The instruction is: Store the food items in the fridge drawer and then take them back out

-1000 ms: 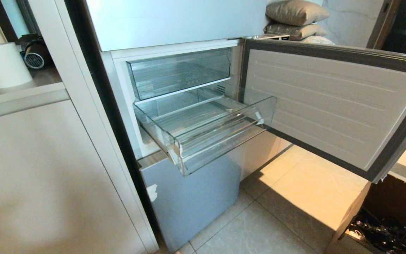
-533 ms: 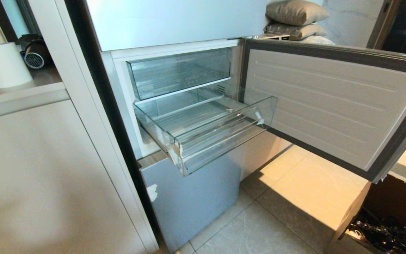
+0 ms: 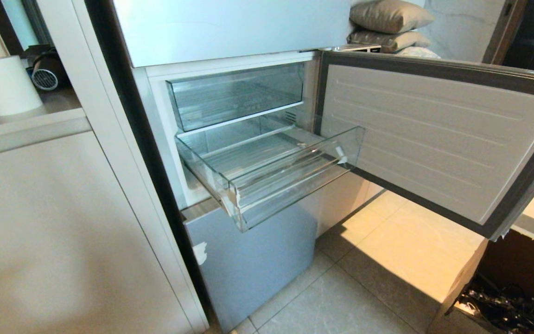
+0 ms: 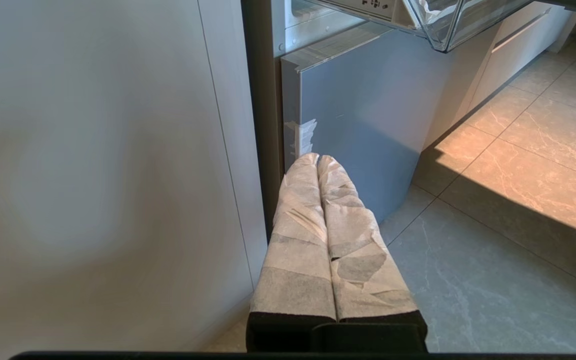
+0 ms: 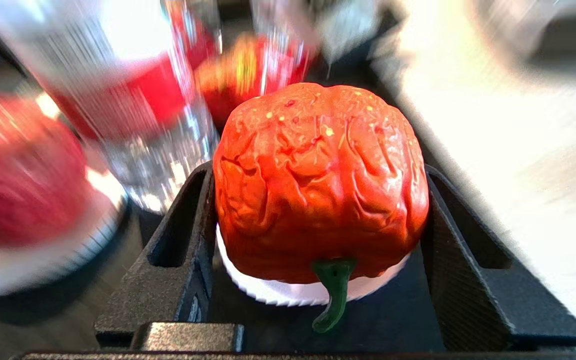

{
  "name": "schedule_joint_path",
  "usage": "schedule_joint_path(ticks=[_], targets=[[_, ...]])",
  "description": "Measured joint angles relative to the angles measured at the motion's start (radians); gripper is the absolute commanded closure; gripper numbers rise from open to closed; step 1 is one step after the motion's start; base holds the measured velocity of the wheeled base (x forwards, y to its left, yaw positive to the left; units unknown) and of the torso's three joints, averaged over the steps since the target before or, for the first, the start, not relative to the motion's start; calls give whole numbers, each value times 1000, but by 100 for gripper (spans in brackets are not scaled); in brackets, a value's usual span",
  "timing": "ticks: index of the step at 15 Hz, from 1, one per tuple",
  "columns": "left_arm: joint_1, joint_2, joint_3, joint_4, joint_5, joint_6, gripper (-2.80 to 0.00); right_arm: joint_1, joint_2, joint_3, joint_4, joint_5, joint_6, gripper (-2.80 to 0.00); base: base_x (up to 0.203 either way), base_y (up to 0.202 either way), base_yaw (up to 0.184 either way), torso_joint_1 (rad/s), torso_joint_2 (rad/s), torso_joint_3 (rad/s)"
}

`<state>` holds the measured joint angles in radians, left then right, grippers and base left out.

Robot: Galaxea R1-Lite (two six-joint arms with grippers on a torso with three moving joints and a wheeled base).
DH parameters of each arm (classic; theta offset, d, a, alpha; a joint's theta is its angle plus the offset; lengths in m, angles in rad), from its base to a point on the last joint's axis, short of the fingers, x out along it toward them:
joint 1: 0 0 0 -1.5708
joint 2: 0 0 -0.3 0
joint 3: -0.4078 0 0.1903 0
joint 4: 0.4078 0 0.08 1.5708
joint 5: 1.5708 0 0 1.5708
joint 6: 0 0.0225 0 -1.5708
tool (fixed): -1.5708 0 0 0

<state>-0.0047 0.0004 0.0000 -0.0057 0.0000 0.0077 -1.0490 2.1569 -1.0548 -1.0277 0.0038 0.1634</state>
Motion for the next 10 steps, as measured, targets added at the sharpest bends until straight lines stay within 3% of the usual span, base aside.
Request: schedule_joint_path(ticks=[6,8,10], targets=[[0,0,0,0,0,0,0,8,-429,272,3,48,-7,0,0,0,0,0,0,0],[0,0,0,0,0,0,0,103,-627,408,14,71,-10,0,0,0,0,0,0,0],[0,0,0,0,0,0,0,326,-828,536,72,76,-23,0,0,0,0,0,0,0]])
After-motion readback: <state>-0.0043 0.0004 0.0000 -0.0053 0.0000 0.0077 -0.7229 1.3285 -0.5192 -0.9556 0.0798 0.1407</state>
